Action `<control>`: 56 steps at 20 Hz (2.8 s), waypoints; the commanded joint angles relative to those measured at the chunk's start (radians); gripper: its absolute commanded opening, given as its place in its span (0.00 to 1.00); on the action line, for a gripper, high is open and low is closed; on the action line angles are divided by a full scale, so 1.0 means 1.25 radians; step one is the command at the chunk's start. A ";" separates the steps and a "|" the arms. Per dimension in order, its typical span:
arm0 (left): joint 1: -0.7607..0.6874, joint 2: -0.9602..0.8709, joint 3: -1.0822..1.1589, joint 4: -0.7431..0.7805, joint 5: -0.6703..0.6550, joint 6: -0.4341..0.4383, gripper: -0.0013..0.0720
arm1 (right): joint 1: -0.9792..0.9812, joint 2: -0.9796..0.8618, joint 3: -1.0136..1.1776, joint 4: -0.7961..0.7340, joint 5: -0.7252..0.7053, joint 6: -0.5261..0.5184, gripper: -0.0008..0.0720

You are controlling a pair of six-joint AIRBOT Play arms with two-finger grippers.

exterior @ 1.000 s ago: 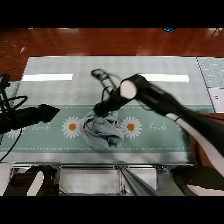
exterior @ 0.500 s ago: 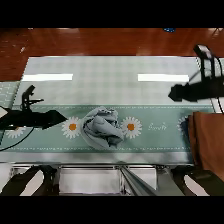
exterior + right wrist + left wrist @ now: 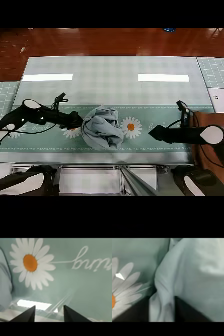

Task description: Fold the shirts.

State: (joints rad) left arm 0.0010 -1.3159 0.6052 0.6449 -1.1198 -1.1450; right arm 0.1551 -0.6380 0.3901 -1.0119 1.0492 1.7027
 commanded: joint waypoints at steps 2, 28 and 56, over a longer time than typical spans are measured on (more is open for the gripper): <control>-0.038 -0.064 0.051 -0.016 -0.015 0.045 0.05 | 0.153 0.012 -0.045 0.081 -0.122 0.102 0.57; 0.255 0.211 0.572 -0.232 -0.095 0.005 0.04 | 0.104 -0.351 0.875 -0.067 -0.010 -0.072 0.04; 0.059 0.360 0.029 0.148 -0.088 -0.108 0.04 | 0.101 -0.201 0.520 -0.171 0.038 -0.031 0.05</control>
State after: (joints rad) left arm 0.0788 -0.7185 0.7483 0.8261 -1.4559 -1.3308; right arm 0.2829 -0.7551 1.0966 -1.1816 1.2663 1.6855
